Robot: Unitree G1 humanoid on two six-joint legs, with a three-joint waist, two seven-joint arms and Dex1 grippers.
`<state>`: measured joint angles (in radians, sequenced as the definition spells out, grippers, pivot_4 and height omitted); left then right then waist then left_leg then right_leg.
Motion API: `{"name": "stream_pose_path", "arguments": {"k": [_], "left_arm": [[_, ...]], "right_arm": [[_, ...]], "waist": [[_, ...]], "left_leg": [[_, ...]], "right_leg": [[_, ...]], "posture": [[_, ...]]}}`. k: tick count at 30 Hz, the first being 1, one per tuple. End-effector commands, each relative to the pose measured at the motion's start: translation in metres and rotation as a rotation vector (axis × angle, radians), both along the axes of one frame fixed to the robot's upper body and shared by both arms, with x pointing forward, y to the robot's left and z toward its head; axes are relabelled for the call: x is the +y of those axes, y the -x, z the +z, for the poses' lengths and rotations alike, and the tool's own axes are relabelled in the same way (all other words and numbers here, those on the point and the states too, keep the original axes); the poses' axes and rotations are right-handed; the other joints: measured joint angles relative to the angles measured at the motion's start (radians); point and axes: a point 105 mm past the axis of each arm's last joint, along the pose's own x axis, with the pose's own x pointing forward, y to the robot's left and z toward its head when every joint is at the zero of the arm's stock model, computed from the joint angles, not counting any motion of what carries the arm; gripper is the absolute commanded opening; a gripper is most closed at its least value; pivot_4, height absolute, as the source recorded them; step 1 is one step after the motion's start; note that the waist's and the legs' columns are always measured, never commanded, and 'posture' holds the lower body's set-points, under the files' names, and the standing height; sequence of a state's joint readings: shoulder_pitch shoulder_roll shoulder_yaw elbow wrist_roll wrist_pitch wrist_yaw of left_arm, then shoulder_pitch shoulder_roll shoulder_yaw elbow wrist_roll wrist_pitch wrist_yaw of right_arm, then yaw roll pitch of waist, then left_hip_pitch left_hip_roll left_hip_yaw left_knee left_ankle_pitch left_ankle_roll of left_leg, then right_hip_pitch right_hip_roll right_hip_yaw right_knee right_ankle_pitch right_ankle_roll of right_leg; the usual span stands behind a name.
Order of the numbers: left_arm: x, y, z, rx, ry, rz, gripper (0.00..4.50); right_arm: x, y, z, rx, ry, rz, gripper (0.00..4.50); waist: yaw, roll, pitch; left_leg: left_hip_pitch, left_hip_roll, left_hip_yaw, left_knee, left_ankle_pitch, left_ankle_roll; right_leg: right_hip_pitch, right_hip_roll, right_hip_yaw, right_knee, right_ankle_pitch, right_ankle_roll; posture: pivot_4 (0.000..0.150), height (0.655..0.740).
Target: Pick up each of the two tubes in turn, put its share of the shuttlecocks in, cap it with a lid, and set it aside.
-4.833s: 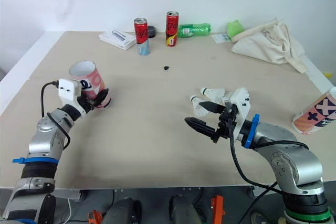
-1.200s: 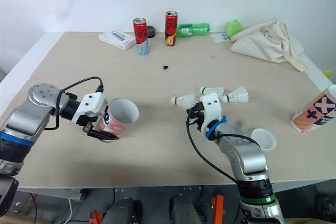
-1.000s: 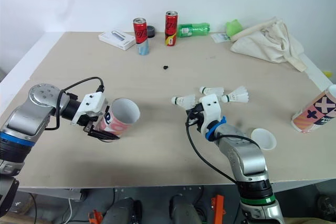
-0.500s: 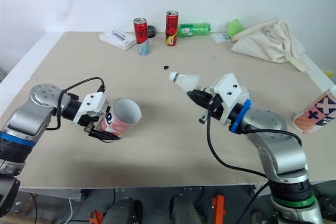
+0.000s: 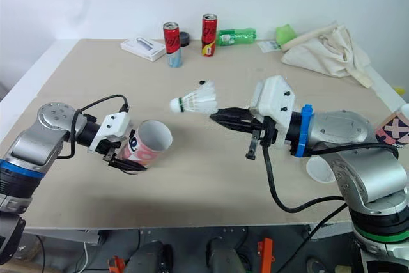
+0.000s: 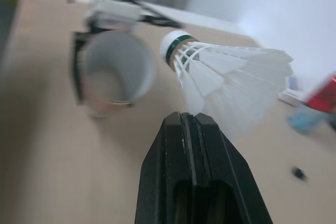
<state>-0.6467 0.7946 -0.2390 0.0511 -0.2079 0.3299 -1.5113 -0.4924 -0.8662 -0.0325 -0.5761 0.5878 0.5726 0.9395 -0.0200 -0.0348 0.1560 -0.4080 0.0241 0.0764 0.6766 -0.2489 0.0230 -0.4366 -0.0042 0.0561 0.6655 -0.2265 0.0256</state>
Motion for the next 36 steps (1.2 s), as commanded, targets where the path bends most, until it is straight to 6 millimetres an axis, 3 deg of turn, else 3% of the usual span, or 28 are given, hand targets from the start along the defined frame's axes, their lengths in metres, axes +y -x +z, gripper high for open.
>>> {"name": "stream_pose_path", "arguments": {"k": [1,8,17,21,24,25,28,31,36], "left_arm": [[-0.006,0.002,0.002,0.007,0.007,-0.028,3.53],[-0.004,0.001,0.001,0.011,0.007,-0.011,3.53],[-0.004,-0.001,0.002,0.017,0.010,-0.005,3.53],[-0.007,-0.001,0.002,0.019,0.014,-0.008,3.53],[-0.007,-0.002,0.001,0.020,0.017,-0.009,3.53],[-0.007,-0.001,0.001,0.020,0.018,-0.009,3.53],[-0.008,0.000,0.001,0.022,0.022,-0.009,3.53],[-0.008,0.001,0.001,0.023,0.023,-0.009,3.53],[-0.008,0.004,-0.001,0.023,0.027,-0.007,3.53]], "right_arm": [[0.007,0.007,0.003,-0.076,0.086,0.058,0.04],[0.024,-0.007,-0.010,-0.164,0.191,0.074,0.04],[0.042,-0.004,-0.010,-0.230,0.253,0.166,0.04],[0.048,-0.005,-0.007,-0.226,0.266,0.204,1.32],[0.043,-0.005,-0.007,-0.212,0.284,0.209,2.80],[0.040,0.001,-0.007,-0.190,0.284,0.236,3.27],[0.022,0.005,0.005,-0.111,0.215,0.209,3.27],[-0.010,-0.004,0.011,-0.041,0.143,0.077,3.27],[-0.100,-0.044,0.007,0.041,-0.003,-0.398,3.27]], "waist": [[0.000,0.000,0.000],[-0.001,0.000,0.000],[-0.001,0.000,0.000],[0.000,0.000,0.000],[0.002,0.000,0.000],[0.002,0.000,0.000],[0.003,0.000,0.000],[0.004,0.000,0.000],[0.004,0.000,0.000]], "left_leg": [[0.000,0.000,0.000,0.000,0.000,0.000],[0.000,-0.001,0.001,0.000,0.000,0.000],[0.000,-0.001,0.001,0.000,0.000,0.000],[0.000,-0.001,0.001,0.000,0.000,0.000],[0.000,-0.001,0.001,0.001,0.000,0.000],[0.000,-0.002,0.001,0.001,0.000,0.000],[-0.001,-0.002,0.001,0.001,0.000,0.001],[-0.002,-0.003,0.001,0.001,-0.001,0.002],[0.000,-0.003,0.001,0.001,-0.001,0.002]], "right_leg": [[0.000,0.000,0.000,0.000,0.000,0.000],[0.000,-0.001,0.001,0.000,0.000,0.001],[-0.001,-0.001,0.001,0.000,0.001,-0.001],[-0.001,-0.001,0.001,0.001,0.001,-0.001],[0.000,-0.001,0.000,0.001,0.003,-0.004],[0.000,-0.002,0.000,0.000,0.003,-0.004],[0.000,-0.003,0.000,0.000,0.002,-0.004],[0.000,-0.005,0.000,0.000,0.002,-0.003],[0.001,-0.004,0.000,0.000,0.003,-0.003]], "posture": [[0.150,0.7400],[0.150,0.7400],[0.150,0.7400],[0.150,0.7400],[0.150,0.7400],[0.150,0.7400],[0.150,0.7400],[0.150,0.7400],[0.150,0.7400]]}}
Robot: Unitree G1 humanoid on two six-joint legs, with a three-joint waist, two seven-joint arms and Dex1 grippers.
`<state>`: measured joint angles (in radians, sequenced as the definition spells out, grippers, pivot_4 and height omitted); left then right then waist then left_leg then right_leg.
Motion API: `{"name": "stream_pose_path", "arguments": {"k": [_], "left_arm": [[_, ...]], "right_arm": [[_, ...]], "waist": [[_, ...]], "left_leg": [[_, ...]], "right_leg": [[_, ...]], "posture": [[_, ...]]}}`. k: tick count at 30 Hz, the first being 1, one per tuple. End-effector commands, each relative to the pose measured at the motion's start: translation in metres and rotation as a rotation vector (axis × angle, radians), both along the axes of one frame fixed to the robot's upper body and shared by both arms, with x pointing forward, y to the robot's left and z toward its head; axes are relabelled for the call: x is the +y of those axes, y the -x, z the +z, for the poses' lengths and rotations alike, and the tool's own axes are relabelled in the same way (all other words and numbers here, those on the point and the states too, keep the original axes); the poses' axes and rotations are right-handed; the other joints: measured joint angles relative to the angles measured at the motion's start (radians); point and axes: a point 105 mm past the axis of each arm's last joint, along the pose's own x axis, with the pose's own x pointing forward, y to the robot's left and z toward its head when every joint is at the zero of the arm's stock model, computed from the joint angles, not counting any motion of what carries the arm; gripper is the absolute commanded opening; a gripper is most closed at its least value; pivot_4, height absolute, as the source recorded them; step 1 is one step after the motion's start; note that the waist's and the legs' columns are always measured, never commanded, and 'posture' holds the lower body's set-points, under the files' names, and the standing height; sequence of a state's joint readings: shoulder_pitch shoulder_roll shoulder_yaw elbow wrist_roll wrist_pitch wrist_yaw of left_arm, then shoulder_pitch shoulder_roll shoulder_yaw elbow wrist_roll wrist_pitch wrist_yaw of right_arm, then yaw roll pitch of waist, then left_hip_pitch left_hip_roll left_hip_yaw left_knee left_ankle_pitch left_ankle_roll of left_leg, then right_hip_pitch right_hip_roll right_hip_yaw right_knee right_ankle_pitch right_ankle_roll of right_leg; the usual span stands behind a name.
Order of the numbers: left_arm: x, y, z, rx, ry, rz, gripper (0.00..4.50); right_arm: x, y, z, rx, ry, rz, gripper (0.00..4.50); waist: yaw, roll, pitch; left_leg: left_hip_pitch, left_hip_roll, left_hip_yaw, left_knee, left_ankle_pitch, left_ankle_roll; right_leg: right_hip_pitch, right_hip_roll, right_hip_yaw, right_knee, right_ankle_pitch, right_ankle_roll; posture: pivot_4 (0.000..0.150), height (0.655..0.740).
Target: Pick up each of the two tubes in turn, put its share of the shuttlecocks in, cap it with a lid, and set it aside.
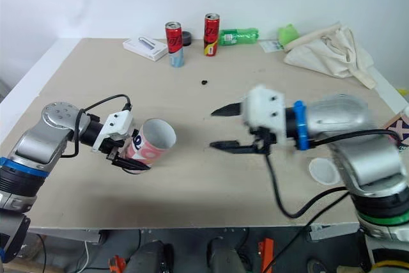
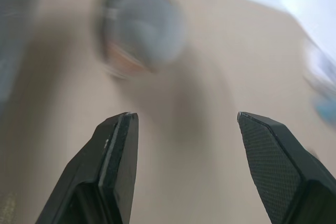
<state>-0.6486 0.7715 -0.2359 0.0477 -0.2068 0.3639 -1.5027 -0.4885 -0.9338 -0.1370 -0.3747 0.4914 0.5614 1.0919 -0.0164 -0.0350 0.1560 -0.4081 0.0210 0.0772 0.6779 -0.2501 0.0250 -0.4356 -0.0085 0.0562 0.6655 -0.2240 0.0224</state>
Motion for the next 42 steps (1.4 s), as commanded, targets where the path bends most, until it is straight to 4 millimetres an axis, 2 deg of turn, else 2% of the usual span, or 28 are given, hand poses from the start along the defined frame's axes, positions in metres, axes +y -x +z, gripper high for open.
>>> {"name": "stream_pose_path", "arguments": {"k": [1,3,8,11,18,29,37,42], "left_arm": [[-0.003,0.006,-0.001,0.005,0.009,-0.020,3.53],[-0.004,0.007,-0.002,0.006,0.011,-0.019,3.53],[-0.005,0.008,-0.003,0.007,0.014,-0.018,3.53],[-0.005,0.008,-0.003,0.007,0.015,-0.017,3.53],[-0.005,0.009,-0.004,0.006,0.021,-0.013,3.53],[-0.002,0.012,-0.001,0.005,0.023,0.005,3.53],[-0.001,0.013,0.000,0.007,0.024,0.016,3.53],[0.000,0.014,0.000,0.009,0.024,0.021,3.53]], "right_arm": [[-0.068,-0.022,0.001,-0.018,-0.076,-0.334,3.27],[-0.100,-0.024,-0.011,0.013,-0.110,-0.457,3.27],[-0.158,-0.029,-0.038,0.066,-0.138,-0.672,3.27],[-0.173,-0.031,-0.046,0.097,-0.153,-0.690,3.27],[-0.196,-0.056,-0.069,0.238,-0.183,-0.724,3.27],[-0.187,-0.078,-0.080,0.325,-0.193,-0.681,3.27],[-0.169,-0.087,-0.085,0.341,-0.188,-0.620,3.27],[-0.165,-0.090,-0.086,0.341,-0.179,-0.615,3.27]], "waist": [[0.000,0.000,0.000],[0.001,0.000,0.000],[-0.003,0.003,-0.001],[-0.005,0.003,-0.001],[-0.011,0.005,-0.001],[-0.012,0.005,0.000],[-0.017,0.005,0.000],[-0.017,0.006,0.000]], "left_leg": [[0.000,0.000,0.000,0.000,0.000,0.000],[0.000,0.000,0.000,0.000,0.000,0.000],[0.001,-0.001,0.002,0.000,0.000,0.001],[0.002,0.000,0.002,0.000,0.000,0.001],[0.005,0.000,0.007,0.000,0.001,0.003],[0.004,-0.001,0.010,-0.001,0.000,0.005],[0.004,0.000,0.010,-0.001,0.000,0.005],[0.004,0.000,0.010,-0.001,0.000,0.005]], "right_leg": [[0.000,0.000,0.000,0.000,0.000,0.000],[0.000,0.000,0.000,0.000,0.000,0.000],[0.000,0.001,0.003,0.000,0.000,0.001],[0.000,0.001,0.004,0.000,-0.001,0.004],[0.001,0.002,0.009,0.000,0.001,0.008],[0.000,0.001,0.012,-0.001,0.003,0.004],[-0.001,0.001,0.013,-0.001,0.003,0.004],[-0.001,0.001,0.013,-0.001,0.003,0.004]], "posture": [[0.150,0.7400],[0.150,0.7400],[0.150,0.7400],[0.150,0.7400],[0.150,0.7400],[0.150,0.7400],[0.150,0.7400],[0.150,0.7400]]}}
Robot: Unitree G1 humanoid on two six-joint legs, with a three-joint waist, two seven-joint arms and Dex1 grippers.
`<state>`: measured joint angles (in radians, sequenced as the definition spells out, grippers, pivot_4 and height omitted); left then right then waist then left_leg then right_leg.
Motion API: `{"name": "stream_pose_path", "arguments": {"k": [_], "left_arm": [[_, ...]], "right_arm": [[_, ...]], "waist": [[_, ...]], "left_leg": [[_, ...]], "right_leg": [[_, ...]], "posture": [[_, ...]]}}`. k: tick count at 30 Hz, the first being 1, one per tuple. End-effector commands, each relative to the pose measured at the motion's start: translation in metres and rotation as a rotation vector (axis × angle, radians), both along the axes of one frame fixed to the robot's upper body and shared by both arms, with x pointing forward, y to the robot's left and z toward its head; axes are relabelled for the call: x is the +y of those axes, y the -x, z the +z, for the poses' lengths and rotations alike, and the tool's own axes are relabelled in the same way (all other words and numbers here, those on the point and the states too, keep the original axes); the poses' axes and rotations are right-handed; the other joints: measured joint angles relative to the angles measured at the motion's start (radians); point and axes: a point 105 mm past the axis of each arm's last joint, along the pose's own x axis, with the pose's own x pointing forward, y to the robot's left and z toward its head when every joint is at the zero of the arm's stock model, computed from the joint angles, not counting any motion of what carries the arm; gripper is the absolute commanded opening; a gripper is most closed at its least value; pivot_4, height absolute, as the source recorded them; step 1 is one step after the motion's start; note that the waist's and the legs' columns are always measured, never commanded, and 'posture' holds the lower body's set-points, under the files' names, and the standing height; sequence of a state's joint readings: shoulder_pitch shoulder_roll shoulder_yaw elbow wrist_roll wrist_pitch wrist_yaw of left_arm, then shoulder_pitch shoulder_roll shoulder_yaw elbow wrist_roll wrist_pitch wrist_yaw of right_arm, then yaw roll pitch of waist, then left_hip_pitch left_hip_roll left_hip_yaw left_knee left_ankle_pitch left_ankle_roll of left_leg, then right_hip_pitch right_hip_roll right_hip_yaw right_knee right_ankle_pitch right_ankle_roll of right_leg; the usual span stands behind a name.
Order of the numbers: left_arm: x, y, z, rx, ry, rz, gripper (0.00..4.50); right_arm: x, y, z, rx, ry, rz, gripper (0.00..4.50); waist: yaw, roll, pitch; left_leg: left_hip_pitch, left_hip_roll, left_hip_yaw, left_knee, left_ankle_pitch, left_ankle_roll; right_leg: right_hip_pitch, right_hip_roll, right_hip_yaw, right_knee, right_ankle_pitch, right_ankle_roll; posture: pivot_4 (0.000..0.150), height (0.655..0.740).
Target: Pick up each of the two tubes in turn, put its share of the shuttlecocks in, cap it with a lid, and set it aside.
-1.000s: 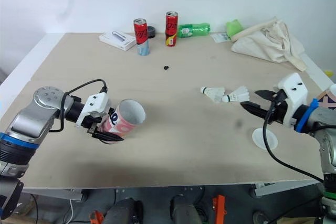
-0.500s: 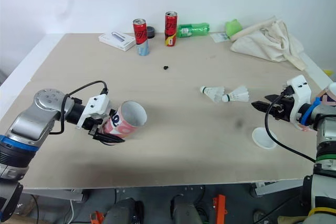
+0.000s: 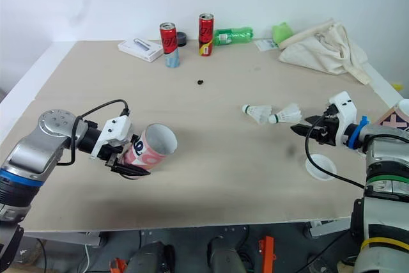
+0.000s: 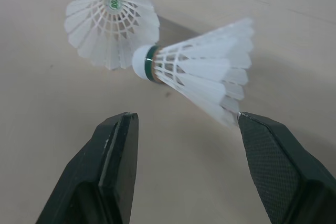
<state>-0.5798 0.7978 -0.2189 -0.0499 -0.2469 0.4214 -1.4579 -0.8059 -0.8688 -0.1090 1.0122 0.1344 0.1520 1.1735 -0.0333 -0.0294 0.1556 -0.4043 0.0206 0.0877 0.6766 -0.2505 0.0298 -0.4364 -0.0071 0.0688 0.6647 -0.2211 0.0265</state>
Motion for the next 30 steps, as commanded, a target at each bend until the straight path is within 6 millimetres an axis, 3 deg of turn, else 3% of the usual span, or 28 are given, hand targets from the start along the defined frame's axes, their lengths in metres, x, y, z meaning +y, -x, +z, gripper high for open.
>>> {"name": "stream_pose_path", "arguments": {"k": [1,15,30], "left_arm": [[0.000,0.002,0.004,-0.009,0.007,-0.004,3.53],[0.003,0.005,0.004,-0.005,0.003,0.007,3.53],[0.001,0.005,0.003,0.003,0.002,0.002,3.53]], "right_arm": [[0.001,-0.005,0.014,-0.041,0.017,0.008,3.27],[0.008,-0.005,0.011,-0.036,-0.005,0.042,3.27],[0.014,0.021,0.011,-0.012,0.058,0.155,3.27]], "waist": [[0.000,0.000,0.000],[-0.003,0.000,0.000],[-0.003,0.000,0.000]], "left_leg": [[0.000,0.000,0.000,0.000,0.000,0.000],[0.000,0.000,0.000,0.000,0.000,0.000],[0.000,0.000,0.000,0.000,0.000,0.000]], "right_leg": [[0.000,0.000,0.000,0.000,0.000,0.000],[0.000,0.000,0.000,0.000,0.000,0.000],[0.000,0.000,0.000,0.000,0.000,0.000]], "posture": [[0.150,0.7400],[0.150,0.7400],[0.150,0.7400]]}}
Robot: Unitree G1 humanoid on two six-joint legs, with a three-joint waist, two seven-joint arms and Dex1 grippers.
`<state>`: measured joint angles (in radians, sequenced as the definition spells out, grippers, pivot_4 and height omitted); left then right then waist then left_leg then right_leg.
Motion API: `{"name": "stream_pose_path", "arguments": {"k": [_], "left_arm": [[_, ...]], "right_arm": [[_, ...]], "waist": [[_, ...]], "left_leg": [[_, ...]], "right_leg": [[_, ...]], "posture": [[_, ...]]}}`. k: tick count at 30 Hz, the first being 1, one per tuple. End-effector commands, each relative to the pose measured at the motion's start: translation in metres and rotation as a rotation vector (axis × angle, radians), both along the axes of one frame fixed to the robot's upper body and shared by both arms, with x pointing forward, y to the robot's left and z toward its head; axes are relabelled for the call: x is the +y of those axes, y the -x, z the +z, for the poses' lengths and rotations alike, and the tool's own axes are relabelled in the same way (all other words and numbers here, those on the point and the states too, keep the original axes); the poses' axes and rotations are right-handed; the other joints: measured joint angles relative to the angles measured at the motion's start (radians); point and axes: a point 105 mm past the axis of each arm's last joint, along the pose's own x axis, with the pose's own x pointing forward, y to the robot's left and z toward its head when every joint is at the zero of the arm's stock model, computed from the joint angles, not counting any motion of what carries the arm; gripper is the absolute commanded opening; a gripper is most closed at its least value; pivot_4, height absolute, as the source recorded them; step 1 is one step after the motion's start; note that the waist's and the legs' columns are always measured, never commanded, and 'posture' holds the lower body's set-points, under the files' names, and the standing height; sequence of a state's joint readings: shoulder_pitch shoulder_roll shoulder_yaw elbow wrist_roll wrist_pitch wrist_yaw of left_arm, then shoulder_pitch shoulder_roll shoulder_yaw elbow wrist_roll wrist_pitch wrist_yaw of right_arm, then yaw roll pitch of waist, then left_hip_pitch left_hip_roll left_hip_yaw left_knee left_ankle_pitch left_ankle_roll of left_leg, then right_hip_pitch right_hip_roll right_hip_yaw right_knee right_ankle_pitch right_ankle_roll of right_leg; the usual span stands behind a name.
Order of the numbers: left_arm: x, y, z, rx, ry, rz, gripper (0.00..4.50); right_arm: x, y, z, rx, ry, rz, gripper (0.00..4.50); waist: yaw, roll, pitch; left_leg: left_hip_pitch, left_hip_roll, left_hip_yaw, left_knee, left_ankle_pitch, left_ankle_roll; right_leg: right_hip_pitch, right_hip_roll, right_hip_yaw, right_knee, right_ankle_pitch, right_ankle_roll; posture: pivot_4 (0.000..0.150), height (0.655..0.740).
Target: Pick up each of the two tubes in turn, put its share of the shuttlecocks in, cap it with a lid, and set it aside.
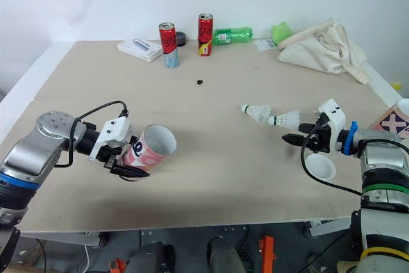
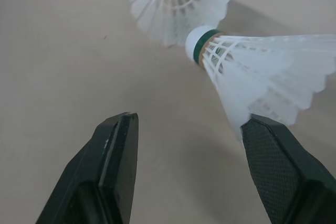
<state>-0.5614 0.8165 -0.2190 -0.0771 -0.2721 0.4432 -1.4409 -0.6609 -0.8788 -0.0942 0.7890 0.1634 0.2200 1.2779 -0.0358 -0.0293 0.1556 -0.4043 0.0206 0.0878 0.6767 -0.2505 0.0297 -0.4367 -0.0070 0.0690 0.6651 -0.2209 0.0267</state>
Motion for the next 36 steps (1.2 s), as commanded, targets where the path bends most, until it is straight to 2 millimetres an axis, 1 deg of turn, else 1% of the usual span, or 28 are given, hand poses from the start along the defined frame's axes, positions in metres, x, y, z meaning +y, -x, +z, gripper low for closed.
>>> {"name": "stream_pose_path", "arguments": {"k": [1,8,13,15,16,18,19,20,21,27,33,34,35,36], "left_arm": [[0.000,0.001,0.003,-0.011,-0.002,-0.010,3.53],[-0.002,0.001,0.003,-0.012,0.001,-0.015,3.53],[-0.002,0.001,0.003,-0.012,-0.001,-0.014,3.53],[-0.002,0.001,0.003,-0.014,-0.001,-0.014,3.53],[-0.002,0.001,0.003,-0.015,-0.001,-0.014,3.53],[-0.002,0.000,0.003,-0.017,-0.002,-0.014,3.53],[-0.002,0.000,0.003,-0.018,-0.002,-0.013,3.53],[-0.002,0.000,0.003,-0.019,-0.002,-0.013,3.53],[-0.002,0.000,0.003,-0.020,-0.003,-0.013,3.53],[-0.003,0.000,0.003,-0.020,0.000,-0.017,3.53],[-0.003,0.000,0.003,-0.022,0.000,-0.019,3.53],[-0.003,0.000,0.003,-0.022,-0.001,-0.019,3.53],[-0.002,0.000,0.003,-0.022,-0.001,-0.017,3.53],[-0.002,0.000,0.003,-0.022,-0.003,-0.016,3.53]], "right_arm": [[-0.003,0.001,0.023,-0.081,0.030,0.001,3.27],[0.001,-0.004,0.026,-0.114,0.035,-0.021,3.27],[0.005,-0.001,0.024,-0.115,0.007,-0.014,3.27],[0.006,0.000,0.022,-0.112,0.001,-0.014,2.75],[0.006,0.001,0.022,-0.108,-0.009,-0.020,2.41],[0.006,0.003,0.020,-0.101,-0.019,-0.013,1.54],[0.007,0.003,0.020,-0.099,-0.022,-0.013,0.90],[0.007,0.004,0.020,-0.098,-0.025,-0.013,0.59],[0.007,0.004,0.020,-0.098,-0.026,-0.014,0.02],[0.006,0.006,0.018,-0.091,-0.027,-0.018,0.02],[-0.008,0.011,0.027,-0.122,0.032,-0.056,0.02],[-0.008,0.017,0.038,-0.147,0.029,-0.033,0.02],[-0.004,0.023,0.057,-0.192,0.022,0.004,0.02],[0.007,0.032,0.075,-0.242,0.017,0.068,0.02]], "waist": [[0.000,0.000,0.000],[0.000,0.000,0.000],[0.000,0.000,0.000],[0.000,0.000,0.000],[0.000,0.000,0.000],[0.000,0.000,0.000],[0.000,0.000,0.000],[0.000,0.000,0.000],[0.000,0.000,0.000],[0.000,0.000,0.000],[0.003,0.000,0.000],[0.004,0.000,0.000],[0.005,0.001,0.000],[0.007,0.002,0.000]], "left_leg": [[0.000,0.000,0.000,0.000,0.000,0.000],[0.000,0.000,0.000,0.000,0.000,0.000],[0.000,0.000,0.000,0.000,0.000,0.000],[0.000,0.000,0.000,0.000,0.000,0.000],[0.000,0.000,0.000,0.000,0.000,0.000],[0.000,0.000,0.000,0.000,0.000,0.000],[0.000,0.000,0.000,0.000,0.000,0.000],[0.000,0.000,0.000,0.000,0.000,0.000],[0.000,0.000,0.000,0.000,0.000,0.000],[0.000,0.000,0.000,0.000,0.000,0.000],[0.000,0.000,0.000,0.000,0.000,0.000],[0.000,0.000,0.000,0.000,0.000,0.000],[0.000,0.000,0.000,0.000,0.000,0.000],[-0.001,0.000,0.000,0.000,0.000,0.000]], "right_leg": [[0.000,0.000,0.000,0.000,0.000,0.000],[0.000,0.000,0.000,0.000,0.000,0.000],[0.000,0.000,0.000,0.000,0.000,0.000],[0.000,0.000,0.000,0.000,0.000,0.000],[0.000,0.000,0.000,0.000,0.000,0.000],[0.000,0.000,0.000,0.000,0.000,0.000],[0.000,0.000,0.000,0.000,0.000,0.000],[0.000,0.000,0.000,0.000,0.000,0.000],[0.000,0.000,0.000,0.000,0.000,0.000],[0.000,0.000,0.000,0.000,0.000,0.000],[0.000,0.000,0.000,0.000,0.000,0.001],[0.000,0.000,0.000,0.000,0.000,0.001],[0.000,0.000,0.000,0.000,0.000,0.001],[0.000,0.000,0.000,0.000,0.000,0.001]], "posture": [[0.150,0.7400],[0.150,0.7400],[0.150,0.7400],[0.150,0.7400],[0.150,0.7400],[0.150,0.7400],[0.150,0.7400],[0.150,0.7400],[0.150,0.7400],[0.150,0.7400],[0.150,0.7400],[0.150,0.7400],[0.150,0.7400],[0.150,0.7400]]}}
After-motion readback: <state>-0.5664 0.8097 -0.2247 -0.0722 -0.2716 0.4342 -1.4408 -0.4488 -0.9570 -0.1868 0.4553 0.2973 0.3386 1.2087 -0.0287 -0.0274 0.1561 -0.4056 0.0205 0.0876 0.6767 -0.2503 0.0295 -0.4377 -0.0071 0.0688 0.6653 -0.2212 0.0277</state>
